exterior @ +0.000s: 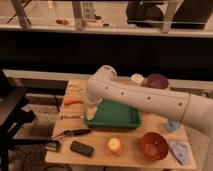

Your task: Place pepper in metal cup

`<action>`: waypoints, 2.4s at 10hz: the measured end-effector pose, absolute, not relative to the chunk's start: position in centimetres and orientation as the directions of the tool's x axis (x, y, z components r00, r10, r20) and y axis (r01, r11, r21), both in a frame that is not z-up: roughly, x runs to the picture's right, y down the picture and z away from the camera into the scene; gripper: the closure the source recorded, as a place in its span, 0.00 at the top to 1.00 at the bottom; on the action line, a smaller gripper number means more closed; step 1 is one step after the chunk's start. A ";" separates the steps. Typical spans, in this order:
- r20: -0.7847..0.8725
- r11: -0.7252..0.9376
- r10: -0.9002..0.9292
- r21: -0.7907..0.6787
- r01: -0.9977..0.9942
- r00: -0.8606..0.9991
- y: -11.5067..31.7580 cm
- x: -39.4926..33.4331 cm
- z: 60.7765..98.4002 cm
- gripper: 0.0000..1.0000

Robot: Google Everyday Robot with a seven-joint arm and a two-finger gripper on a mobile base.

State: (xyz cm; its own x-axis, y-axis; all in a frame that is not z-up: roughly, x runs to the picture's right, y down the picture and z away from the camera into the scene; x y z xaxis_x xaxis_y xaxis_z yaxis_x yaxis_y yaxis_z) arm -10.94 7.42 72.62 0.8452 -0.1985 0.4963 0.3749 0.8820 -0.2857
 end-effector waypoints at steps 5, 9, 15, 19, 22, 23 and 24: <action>0.604 0.850 -0.184 -0.298 0.434 0.775 5.6 -15.8 75.2 0.80; 0.643 0.854 -0.159 -0.291 0.431 0.749 5.5 -17.1 77.4 0.80; 0.666 0.841 -0.148 -0.305 0.448 0.731 5.8 -21.2 80.8 0.80; 0.677 0.825 -0.132 -0.330 0.459 0.724 5.9 -23.2 83.2 0.80; 0.649 0.804 -0.177 -0.338 0.489 0.740 6.3 -23.9 85.1 0.80; 0.617 0.798 -0.207 -0.343 0.496 0.759 6.3 -24.1 85.8 0.80; 0.595 0.789 -0.225 -0.354 0.502 0.772 6.7 -24.1 86.6 0.80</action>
State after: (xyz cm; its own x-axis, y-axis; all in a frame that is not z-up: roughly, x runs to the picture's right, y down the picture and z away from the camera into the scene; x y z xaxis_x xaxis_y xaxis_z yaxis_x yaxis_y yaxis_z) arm -24.14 6.73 86.60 0.7720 -0.2245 0.5946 0.5022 0.7889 -0.3541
